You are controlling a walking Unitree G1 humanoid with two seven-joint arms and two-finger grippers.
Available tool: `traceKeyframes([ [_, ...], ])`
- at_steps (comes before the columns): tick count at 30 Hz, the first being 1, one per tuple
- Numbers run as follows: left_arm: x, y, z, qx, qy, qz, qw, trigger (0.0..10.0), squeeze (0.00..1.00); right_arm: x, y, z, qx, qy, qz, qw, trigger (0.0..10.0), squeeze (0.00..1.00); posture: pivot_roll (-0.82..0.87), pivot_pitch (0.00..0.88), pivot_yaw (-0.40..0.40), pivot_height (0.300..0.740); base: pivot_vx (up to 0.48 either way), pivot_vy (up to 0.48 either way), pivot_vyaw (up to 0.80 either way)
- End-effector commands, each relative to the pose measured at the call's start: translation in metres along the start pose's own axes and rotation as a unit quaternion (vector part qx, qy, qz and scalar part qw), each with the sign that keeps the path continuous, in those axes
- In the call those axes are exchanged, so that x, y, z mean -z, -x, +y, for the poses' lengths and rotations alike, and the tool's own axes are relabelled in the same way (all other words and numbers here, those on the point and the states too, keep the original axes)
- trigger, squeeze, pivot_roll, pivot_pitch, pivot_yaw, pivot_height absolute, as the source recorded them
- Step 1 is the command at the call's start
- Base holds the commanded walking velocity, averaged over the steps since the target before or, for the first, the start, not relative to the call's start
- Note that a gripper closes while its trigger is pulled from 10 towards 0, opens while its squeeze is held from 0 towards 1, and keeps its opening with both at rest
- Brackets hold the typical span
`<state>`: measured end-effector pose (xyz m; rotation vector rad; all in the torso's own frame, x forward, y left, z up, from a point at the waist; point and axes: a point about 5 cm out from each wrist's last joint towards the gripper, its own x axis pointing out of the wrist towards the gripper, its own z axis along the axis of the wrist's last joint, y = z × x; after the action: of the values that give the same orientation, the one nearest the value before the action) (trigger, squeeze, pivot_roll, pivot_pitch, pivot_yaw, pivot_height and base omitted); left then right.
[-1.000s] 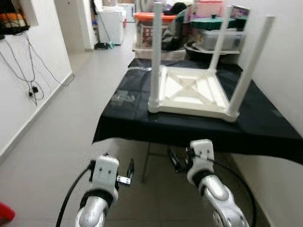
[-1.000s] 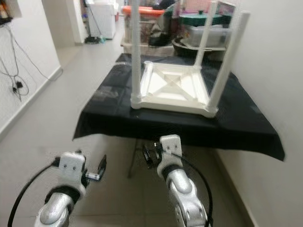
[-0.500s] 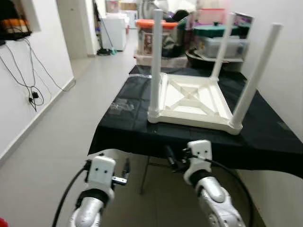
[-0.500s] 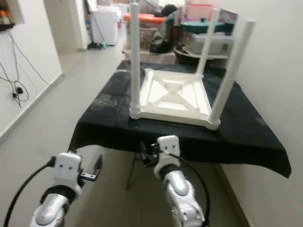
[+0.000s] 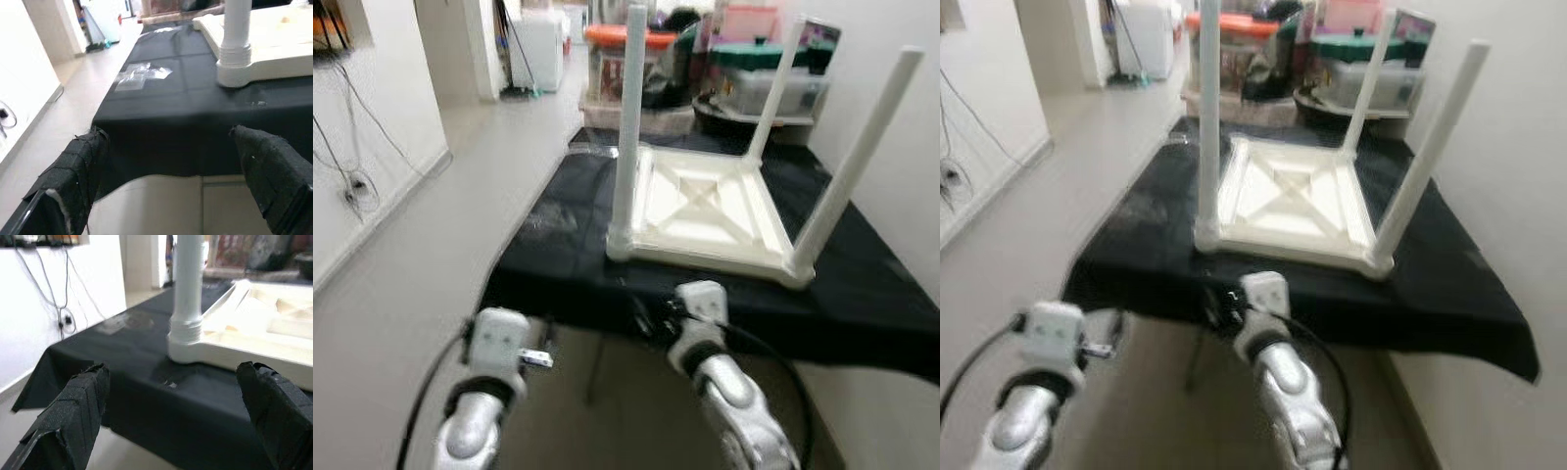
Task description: Building children table
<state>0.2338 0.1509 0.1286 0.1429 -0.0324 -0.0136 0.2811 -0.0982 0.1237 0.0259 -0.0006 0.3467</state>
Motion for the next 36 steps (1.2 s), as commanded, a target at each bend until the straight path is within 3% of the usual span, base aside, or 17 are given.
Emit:
traceKeyframes([
  [1, 0.0017, 0.0002, -0.0071, 0.013, 0.003, 0.003, 1.000, 10.0, 0.00, 0.0032, 0.0041, -0.0078, 0.011, 0.012, 0.004, 1.000, 10.0, 0.00, 0.22, 0.000, -0.078, 0.740, 0.244, 0.000, 0.00],
  [36, -0.0022, -0.0039, -0.0053, 0.006, 0.001, -0.007, 1.000, 10.0, 0.00, -0.0003, -0.0016, -0.0160, 0.042, 0.007, -0.009, 0.999, 10.0, 0.00, 0.22, 0.000, -0.083, 0.740, 0.244, 0.000, 0.08],
])
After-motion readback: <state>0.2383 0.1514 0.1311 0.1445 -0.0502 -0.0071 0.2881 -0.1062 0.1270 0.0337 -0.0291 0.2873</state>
